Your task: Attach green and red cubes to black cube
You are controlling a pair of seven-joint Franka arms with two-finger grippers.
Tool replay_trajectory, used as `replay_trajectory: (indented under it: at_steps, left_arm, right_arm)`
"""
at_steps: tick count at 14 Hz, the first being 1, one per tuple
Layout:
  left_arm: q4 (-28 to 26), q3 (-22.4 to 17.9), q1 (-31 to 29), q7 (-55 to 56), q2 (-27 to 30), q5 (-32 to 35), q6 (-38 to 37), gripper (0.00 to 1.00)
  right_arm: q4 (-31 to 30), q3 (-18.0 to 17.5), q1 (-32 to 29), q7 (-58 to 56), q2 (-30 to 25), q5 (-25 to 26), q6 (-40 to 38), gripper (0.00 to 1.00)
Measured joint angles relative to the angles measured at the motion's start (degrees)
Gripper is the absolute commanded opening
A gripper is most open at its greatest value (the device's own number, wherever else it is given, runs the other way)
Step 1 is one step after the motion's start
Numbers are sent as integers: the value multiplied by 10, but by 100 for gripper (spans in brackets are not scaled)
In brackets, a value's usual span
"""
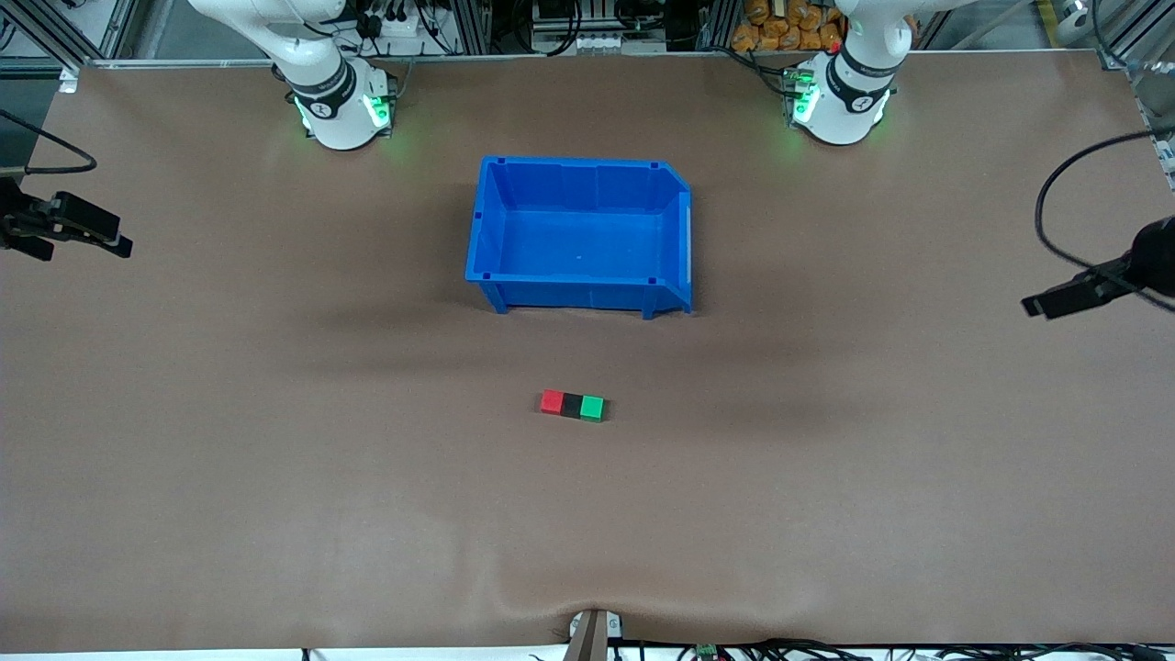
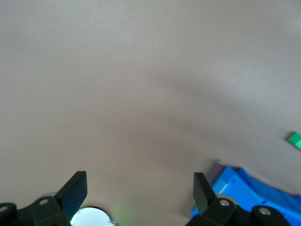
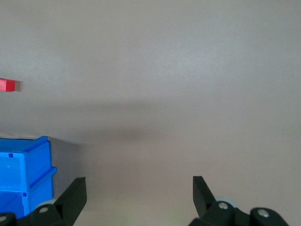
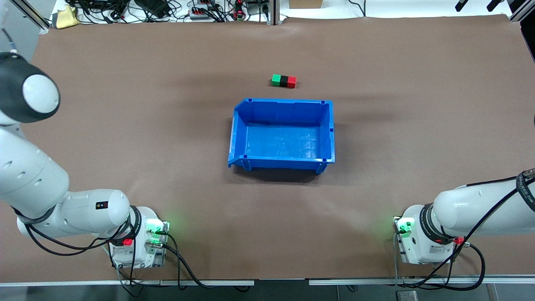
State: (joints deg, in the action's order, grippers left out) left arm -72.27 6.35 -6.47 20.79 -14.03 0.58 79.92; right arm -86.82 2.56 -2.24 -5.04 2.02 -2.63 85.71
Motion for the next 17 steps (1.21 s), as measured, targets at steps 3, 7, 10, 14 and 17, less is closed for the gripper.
replay_trajectory:
  at_steps: [3,7,10,14,17]
  left_arm:
    - [-114,-14,-1,-34,88,0,37,100]
    - [-204,-12,-1,-78,166,0,66,100]
    - [-208,-11,-1,-146,178,0,65,100]
    - [-208,-3,0,-161,178,2,54,100]
    - [-207,6,0,-163,182,2,53,100]
  right_arm:
    - [0,0,0,0,0,0,0,100]
    - [0,0,0,0,0,0,0,100]
    - [0,0,0,0,0,0,0,100]
    - [0,1,0,0,0,0,0,100]
    - [0,1,0,0,0,0,0,100]
